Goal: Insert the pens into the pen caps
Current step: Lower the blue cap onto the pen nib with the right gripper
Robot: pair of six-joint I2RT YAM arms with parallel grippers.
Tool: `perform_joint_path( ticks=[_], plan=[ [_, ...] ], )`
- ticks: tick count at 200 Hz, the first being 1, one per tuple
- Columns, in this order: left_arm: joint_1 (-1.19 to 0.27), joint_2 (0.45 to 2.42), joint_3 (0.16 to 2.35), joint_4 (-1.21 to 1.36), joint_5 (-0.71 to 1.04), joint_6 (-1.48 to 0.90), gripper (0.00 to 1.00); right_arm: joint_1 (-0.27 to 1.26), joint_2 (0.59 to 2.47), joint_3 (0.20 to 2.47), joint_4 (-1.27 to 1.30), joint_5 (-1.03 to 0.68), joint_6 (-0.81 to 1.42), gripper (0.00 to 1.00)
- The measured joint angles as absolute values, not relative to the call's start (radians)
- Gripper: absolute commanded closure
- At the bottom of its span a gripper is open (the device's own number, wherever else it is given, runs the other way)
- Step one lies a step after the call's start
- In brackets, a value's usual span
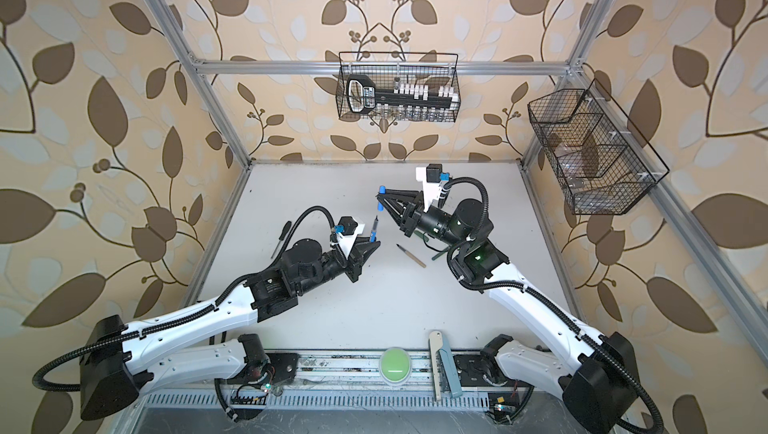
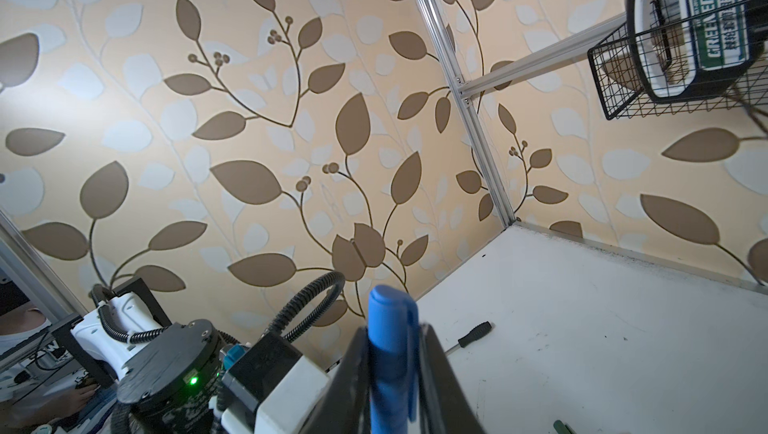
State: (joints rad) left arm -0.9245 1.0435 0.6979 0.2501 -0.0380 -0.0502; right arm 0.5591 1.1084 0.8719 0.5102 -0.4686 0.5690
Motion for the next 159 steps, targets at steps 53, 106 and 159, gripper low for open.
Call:
perform_joint_path(
  ticks=[53,106,159],
  plan=[
    [-0.925,1.028,0.698,0.247,-0.044,-0.050,1.00,0.570,1.109,0.871,0.521,-0.472,0.569,0.79],
    [-0.925,1.022,0.698,0.245,-0.053,-0.050,1.00,0.580,1.132,0.859,0.545,-0.472,0.570,0.79],
    [-0.925,1.022,0.698,0.243,-0.054,-0.050,1.00,0.583,1.147,0.857,0.558,-0.480,0.573,0.79]
  ],
)
